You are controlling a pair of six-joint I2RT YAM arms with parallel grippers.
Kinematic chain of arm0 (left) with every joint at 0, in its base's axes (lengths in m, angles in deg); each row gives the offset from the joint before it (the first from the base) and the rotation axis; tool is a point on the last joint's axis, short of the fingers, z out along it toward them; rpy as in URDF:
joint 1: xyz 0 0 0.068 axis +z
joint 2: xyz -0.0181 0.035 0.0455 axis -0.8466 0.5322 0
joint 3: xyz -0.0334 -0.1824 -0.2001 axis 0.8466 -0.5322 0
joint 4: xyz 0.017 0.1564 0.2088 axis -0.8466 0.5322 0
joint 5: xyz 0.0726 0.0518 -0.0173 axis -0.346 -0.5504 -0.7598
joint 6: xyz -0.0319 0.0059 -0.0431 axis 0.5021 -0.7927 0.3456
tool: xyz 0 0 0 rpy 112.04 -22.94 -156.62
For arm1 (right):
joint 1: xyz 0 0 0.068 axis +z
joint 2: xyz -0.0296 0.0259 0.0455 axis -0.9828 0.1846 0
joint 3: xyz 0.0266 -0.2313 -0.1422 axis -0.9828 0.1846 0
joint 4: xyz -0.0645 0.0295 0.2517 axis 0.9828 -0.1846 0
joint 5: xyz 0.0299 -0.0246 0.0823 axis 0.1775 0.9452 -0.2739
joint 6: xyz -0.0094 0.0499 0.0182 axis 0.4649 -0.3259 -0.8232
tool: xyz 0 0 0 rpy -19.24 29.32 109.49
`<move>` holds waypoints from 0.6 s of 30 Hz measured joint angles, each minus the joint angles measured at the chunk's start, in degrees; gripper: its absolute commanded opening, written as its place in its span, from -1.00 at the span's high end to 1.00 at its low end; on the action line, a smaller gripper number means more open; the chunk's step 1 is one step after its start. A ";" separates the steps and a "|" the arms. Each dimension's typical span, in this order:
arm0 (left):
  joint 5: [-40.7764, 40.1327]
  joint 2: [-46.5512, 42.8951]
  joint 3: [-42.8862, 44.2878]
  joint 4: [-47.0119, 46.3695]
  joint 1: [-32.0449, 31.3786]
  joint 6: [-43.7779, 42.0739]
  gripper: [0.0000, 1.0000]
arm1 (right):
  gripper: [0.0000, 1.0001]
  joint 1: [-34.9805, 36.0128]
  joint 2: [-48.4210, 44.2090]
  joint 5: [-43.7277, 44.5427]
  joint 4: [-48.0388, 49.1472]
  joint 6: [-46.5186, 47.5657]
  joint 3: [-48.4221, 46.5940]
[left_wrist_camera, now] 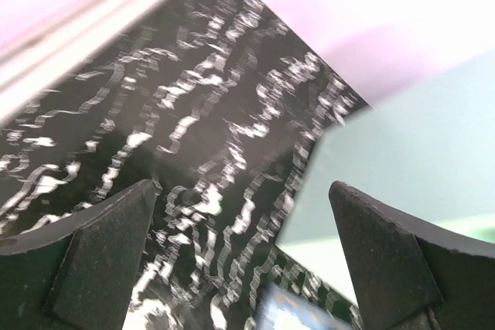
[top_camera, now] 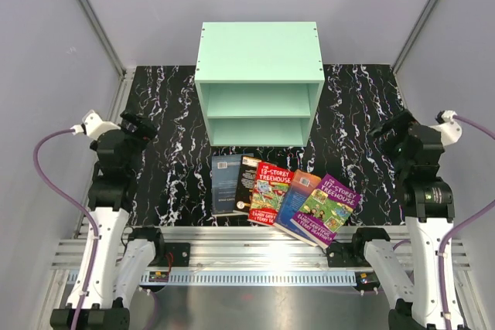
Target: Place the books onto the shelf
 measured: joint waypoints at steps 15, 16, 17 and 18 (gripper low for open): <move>27.04 -7.04 1.38 9.05 -3.82 -2.21 -0.97 | -0.99 0.00 -8.15 -16.85 -25.35 -13.51 12.68; 26.53 -7.19 1.49 10.38 -6.01 -2.36 -0.97 | -1.00 0.00 -8.72 -17.29 -25.88 -14.34 13.55; 26.12 -7.48 1.49 11.45 -7.82 -2.34 -0.97 | -0.99 0.00 -9.09 -17.55 -26.36 -14.88 14.25; 25.55 -7.82 1.49 12.90 -10.40 -2.25 -0.97 | -0.99 0.00 -9.55 -17.66 -26.91 -15.45 15.19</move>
